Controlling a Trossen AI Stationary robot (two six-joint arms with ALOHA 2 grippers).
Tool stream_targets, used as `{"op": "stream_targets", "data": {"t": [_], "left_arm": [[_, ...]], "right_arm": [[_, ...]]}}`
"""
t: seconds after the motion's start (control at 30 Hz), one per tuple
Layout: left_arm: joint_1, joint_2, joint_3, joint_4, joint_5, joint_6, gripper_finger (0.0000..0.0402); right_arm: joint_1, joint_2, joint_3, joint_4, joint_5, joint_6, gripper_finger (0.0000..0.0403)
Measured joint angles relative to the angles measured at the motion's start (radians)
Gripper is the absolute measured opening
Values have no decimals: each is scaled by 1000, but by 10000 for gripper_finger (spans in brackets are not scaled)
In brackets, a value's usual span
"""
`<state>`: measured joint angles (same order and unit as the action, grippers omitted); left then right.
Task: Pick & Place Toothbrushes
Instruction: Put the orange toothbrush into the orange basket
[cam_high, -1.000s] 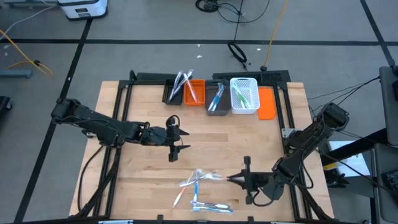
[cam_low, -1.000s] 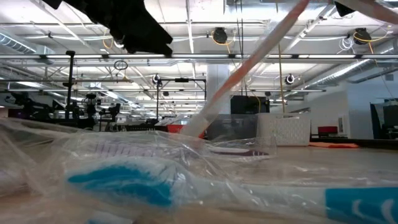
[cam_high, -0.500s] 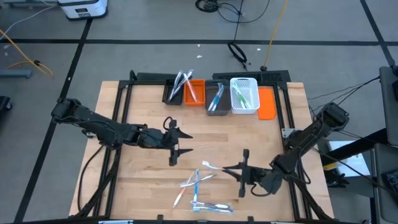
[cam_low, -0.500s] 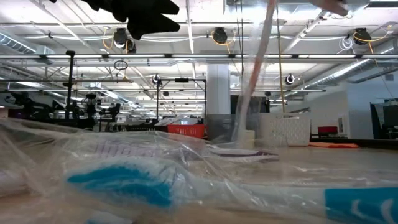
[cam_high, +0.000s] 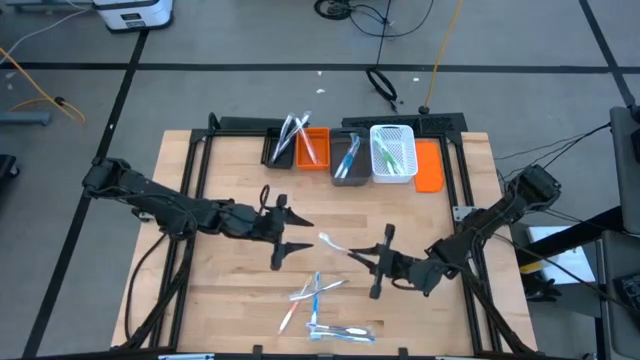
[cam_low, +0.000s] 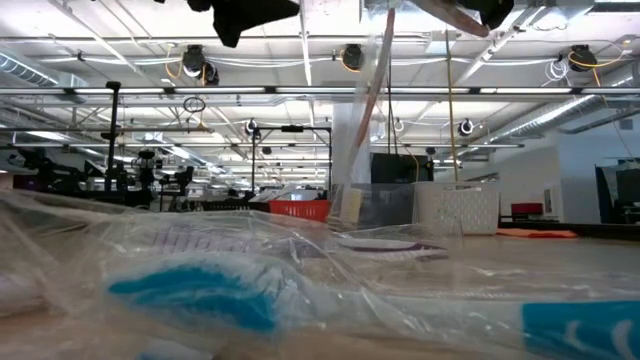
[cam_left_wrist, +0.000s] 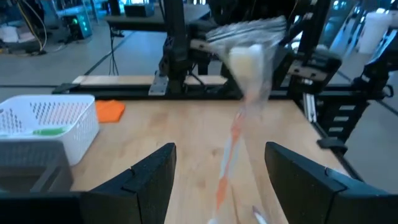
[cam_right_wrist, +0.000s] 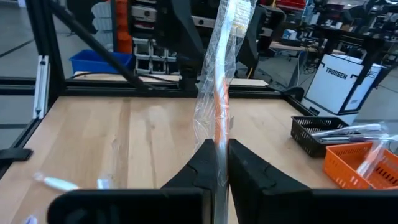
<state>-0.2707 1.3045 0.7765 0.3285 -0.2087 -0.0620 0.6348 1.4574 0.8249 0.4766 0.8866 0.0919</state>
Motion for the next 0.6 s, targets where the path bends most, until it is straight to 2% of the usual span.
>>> {"op": "stream_targets", "data": {"t": [0.27,0.43,0.6], "left_arm": [[0,0,0,121,0,3,246],[0,15,0,177,8,6,246],[4,67,0,249,26,1,246]], "right_arm": [[-44,0,0,62,-10,-30,15],[-91,1,0,83,-104,-33,16],[-125,1,0,86,-118,-34,16]]}}
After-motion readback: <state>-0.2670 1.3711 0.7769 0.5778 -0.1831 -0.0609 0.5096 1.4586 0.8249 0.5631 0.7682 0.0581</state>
